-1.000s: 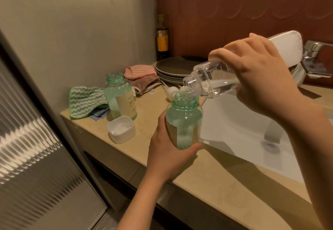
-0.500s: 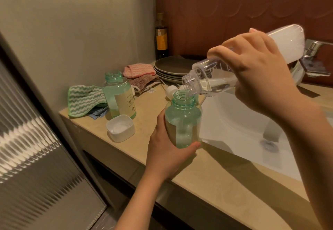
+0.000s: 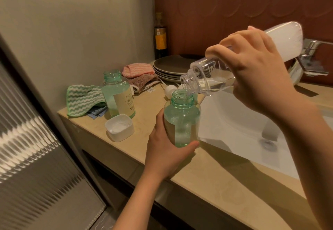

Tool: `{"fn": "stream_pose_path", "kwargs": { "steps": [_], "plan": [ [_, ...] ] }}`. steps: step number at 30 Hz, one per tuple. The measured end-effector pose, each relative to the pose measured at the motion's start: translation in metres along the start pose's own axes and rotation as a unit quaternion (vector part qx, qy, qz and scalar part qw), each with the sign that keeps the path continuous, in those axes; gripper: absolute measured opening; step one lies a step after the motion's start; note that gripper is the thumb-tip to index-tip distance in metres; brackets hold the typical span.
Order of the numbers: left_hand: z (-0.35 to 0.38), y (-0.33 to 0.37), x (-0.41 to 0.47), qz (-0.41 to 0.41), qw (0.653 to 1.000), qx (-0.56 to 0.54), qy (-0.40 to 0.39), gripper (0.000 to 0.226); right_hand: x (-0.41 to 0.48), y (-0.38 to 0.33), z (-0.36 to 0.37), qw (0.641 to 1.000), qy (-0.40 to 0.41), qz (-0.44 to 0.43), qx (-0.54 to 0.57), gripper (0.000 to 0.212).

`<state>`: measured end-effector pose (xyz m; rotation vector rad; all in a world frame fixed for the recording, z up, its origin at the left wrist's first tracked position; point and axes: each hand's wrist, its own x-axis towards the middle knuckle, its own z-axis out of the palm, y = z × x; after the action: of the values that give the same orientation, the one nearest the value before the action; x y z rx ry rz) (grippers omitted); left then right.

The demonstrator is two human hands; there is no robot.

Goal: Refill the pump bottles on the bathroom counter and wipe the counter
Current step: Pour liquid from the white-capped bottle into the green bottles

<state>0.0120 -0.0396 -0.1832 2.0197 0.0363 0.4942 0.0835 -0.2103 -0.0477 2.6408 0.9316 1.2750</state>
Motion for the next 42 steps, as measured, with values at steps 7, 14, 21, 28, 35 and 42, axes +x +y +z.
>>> {"fn": "stream_pose_path", "kwargs": {
  "steps": [7,14,21,28,35,42],
  "plan": [
    [-0.0005,-0.0014,-0.0006,0.001,1.000,0.002,0.000,0.097,-0.0003,-0.0014,-0.0005,1.000,0.010,-0.001,0.001,0.058],
    [-0.0004,-0.0019,-0.0001,0.006,1.000,0.010,0.003,0.096,0.0000,0.0000,-0.0007,1.000,0.017,-0.004,0.002,0.055],
    [-0.0004,-0.0018,0.0006,0.008,1.000,0.010,0.005,0.095,0.0007,-0.0006,-0.0010,1.000,0.013,-0.004,-0.004,0.059],
    [-0.0014,-0.0010,0.0001,0.008,1.000,0.015,-0.004,0.097,-0.0017,-0.0020,-0.0022,1.000,0.022,0.003,-0.013,0.059],
    [-0.0008,-0.0004,-0.0004,0.002,1.000,0.006,-0.003,0.100,-0.0023,-0.0035,-0.0024,0.999,0.043,0.011,-0.010,0.058],
    [-0.0011,-0.0015,-0.0002,-0.002,1.000,0.004,-0.008,0.098,0.0010,-0.0019,-0.0041,0.999,0.031,-0.015,-0.012,0.057]
  ]
}}
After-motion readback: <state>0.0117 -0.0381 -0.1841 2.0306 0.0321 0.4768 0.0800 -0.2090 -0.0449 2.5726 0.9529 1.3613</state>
